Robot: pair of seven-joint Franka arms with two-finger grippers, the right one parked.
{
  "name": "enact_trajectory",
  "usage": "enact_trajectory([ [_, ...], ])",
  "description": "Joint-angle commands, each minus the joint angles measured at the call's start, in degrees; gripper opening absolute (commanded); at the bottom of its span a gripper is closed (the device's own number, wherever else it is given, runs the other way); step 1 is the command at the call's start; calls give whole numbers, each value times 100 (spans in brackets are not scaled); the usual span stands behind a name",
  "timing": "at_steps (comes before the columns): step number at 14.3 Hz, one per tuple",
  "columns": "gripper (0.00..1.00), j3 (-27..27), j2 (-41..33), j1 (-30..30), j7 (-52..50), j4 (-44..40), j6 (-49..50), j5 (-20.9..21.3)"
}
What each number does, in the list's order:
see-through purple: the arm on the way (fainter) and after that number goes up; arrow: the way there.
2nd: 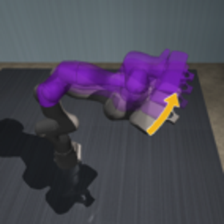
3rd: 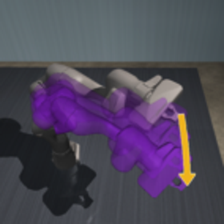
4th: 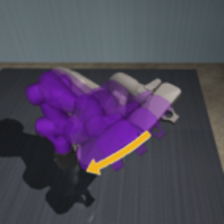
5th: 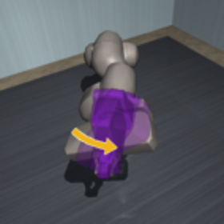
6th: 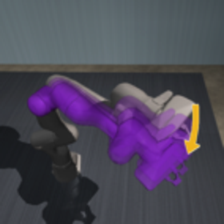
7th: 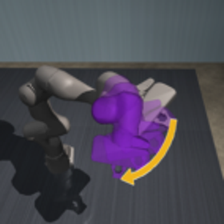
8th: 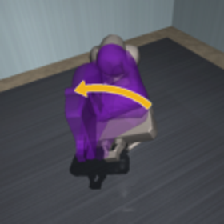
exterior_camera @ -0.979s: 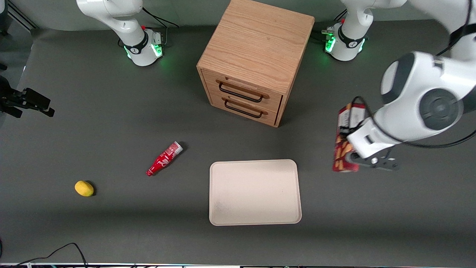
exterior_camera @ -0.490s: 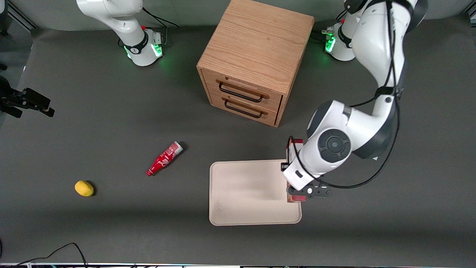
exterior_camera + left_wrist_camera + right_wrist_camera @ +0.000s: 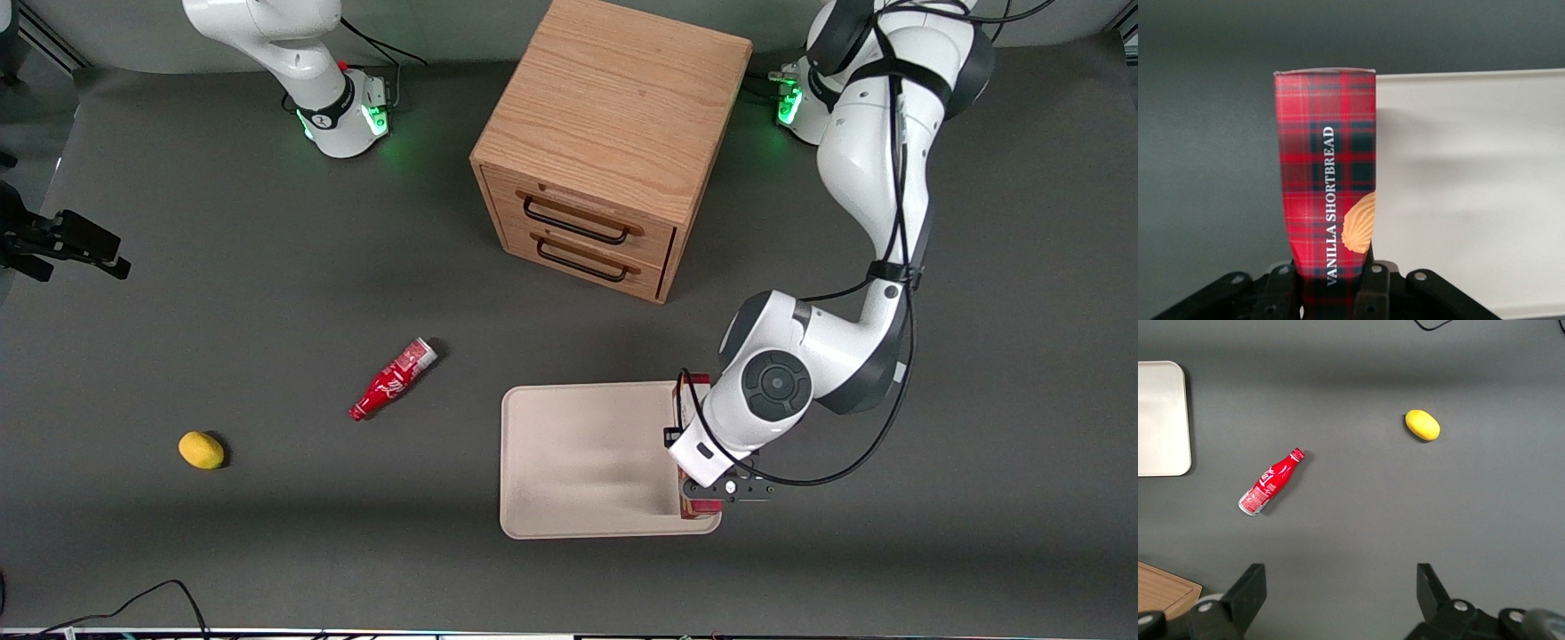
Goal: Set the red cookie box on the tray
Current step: 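Lower the box onto the tray's corner and open the left gripper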
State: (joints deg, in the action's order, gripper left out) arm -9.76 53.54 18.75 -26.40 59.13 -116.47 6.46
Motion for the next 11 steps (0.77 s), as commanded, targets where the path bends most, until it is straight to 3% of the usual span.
enact_trajectory([
  [1,7,27,288,164,-173,-332,-86,215],
  [8,8,106,508,331,-226,-332,-218,356],
  [10,33,106,544,331,-226,-323,-288,365],
  [11,56,106,544,331,-234,-323,-297,365],
])
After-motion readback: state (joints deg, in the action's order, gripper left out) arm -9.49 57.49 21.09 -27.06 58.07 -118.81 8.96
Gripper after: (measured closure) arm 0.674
